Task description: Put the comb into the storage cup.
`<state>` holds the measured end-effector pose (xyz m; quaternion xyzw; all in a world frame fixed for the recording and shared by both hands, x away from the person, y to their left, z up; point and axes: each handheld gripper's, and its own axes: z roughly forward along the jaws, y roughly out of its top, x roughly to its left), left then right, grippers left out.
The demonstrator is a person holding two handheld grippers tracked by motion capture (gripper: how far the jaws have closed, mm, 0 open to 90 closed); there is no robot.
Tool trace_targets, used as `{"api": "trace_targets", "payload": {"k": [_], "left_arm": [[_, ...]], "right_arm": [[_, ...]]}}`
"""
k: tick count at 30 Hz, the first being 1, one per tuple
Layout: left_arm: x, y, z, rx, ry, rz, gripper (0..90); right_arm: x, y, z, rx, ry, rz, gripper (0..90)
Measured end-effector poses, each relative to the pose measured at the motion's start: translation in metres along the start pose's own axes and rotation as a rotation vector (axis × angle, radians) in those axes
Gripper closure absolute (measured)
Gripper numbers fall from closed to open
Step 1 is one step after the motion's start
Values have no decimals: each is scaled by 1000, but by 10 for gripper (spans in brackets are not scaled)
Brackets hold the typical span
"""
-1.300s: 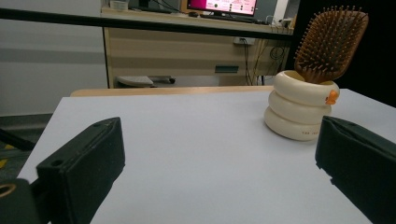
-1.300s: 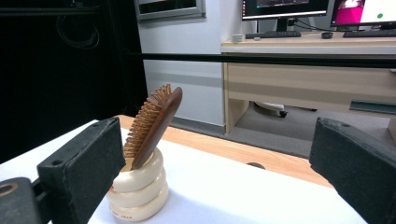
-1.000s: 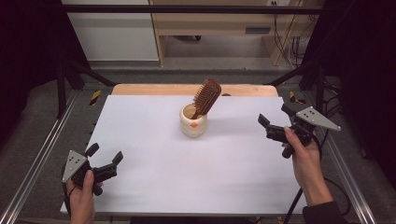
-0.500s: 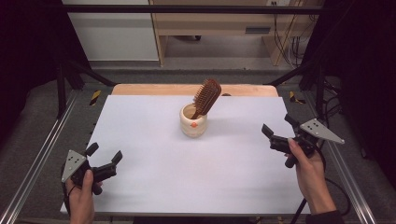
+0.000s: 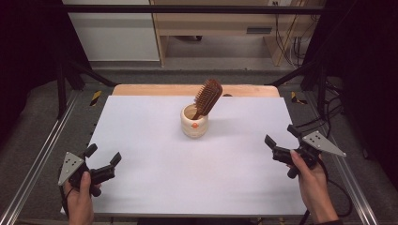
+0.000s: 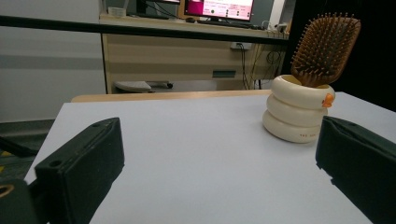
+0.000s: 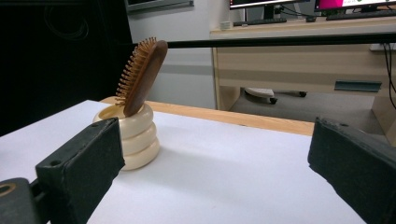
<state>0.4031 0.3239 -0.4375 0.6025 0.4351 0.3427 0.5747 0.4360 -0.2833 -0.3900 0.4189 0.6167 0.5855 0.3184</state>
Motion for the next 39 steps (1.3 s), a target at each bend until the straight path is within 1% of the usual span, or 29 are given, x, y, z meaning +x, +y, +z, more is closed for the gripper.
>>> {"api": "trace_targets", "payload": {"k": [2,4,5,9,17,20,25,30,33,39], "left_arm": [[-2,1,-3,-6,-2,4,16],[-4,0,-5,4,-16,12,10],[-4,-1,-7,5,-20,8,10],[-4,0,-9,1,-19,9,11],[-5,-1,-8,-2,-29,7,14],[-5,-2,-8,-2,-38,10,15],[-5,-1,-8,-9,-47,11,15],[-6,-1,-7,-13,-62,16,15],[-7,-1,-7,-12,-68,20,14],[-8,0,-7,-15,-75,27,15]], "right_arm": [[0,-4,-2,3,0,-4,35],[0,-8,-4,6,-2,-11,35],[0,-11,-5,7,-3,-13,34],[-1,-21,-7,17,-1,-20,35],[6,-35,-10,35,32,-57,33],[10,-41,-10,47,42,-66,31],[14,-48,-7,61,61,-66,31],[20,-55,-3,67,93,-71,35],[22,-58,-1,66,104,-66,34],[27,-62,4,57,124,-73,35]]}}
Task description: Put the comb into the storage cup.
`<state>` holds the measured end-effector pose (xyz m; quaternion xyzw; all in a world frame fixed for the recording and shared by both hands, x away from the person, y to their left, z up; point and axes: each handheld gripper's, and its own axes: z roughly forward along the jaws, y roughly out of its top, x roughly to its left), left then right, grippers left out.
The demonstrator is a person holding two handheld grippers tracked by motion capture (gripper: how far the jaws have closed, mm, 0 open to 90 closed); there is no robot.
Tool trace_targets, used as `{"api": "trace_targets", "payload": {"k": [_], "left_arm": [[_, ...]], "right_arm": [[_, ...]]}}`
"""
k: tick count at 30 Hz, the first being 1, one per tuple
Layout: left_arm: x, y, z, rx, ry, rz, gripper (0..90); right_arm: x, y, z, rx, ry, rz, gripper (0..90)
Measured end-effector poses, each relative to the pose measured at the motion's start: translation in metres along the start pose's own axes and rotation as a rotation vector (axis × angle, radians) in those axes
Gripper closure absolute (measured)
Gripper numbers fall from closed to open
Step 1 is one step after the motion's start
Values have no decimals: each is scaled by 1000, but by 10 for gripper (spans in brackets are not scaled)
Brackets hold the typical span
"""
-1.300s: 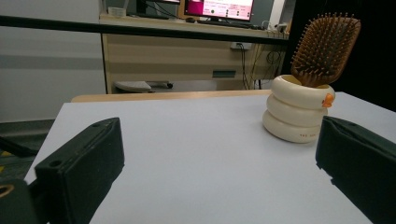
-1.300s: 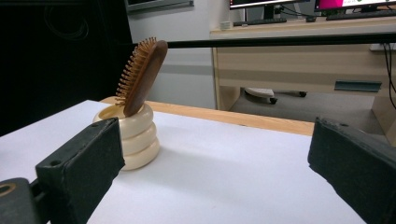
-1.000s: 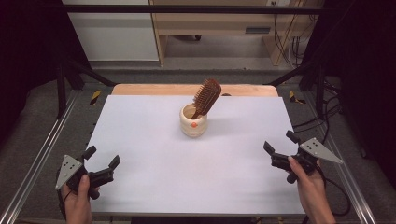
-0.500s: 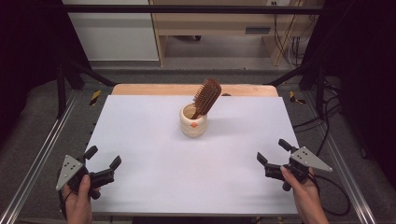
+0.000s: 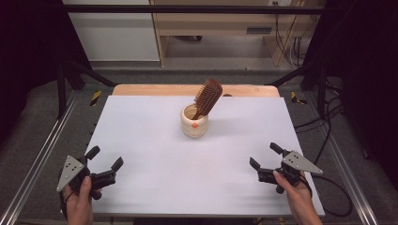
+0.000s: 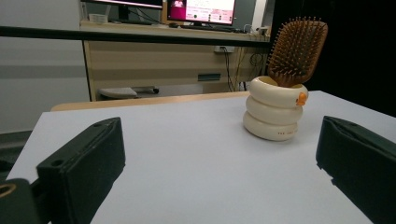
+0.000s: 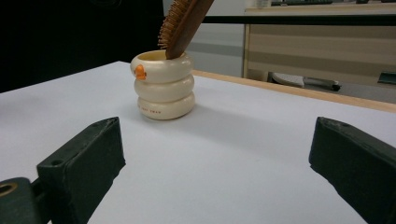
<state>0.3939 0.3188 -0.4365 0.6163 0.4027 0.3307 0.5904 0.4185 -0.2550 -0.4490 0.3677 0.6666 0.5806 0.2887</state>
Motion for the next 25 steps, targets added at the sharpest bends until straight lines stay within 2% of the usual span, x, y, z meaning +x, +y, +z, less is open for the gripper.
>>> {"api": "trace_targets", "payload": {"k": [5,14,25], "left_arm": [[0,1,-1,-8,-5,2,14],[0,1,0,-11,-8,0,13],[-5,0,3,4,-20,17,13]], "right_arm": [[4,0,6,-5,14,5,37],[10,-1,16,-9,33,-17,36],[18,-3,26,33,40,-30,33]]}}
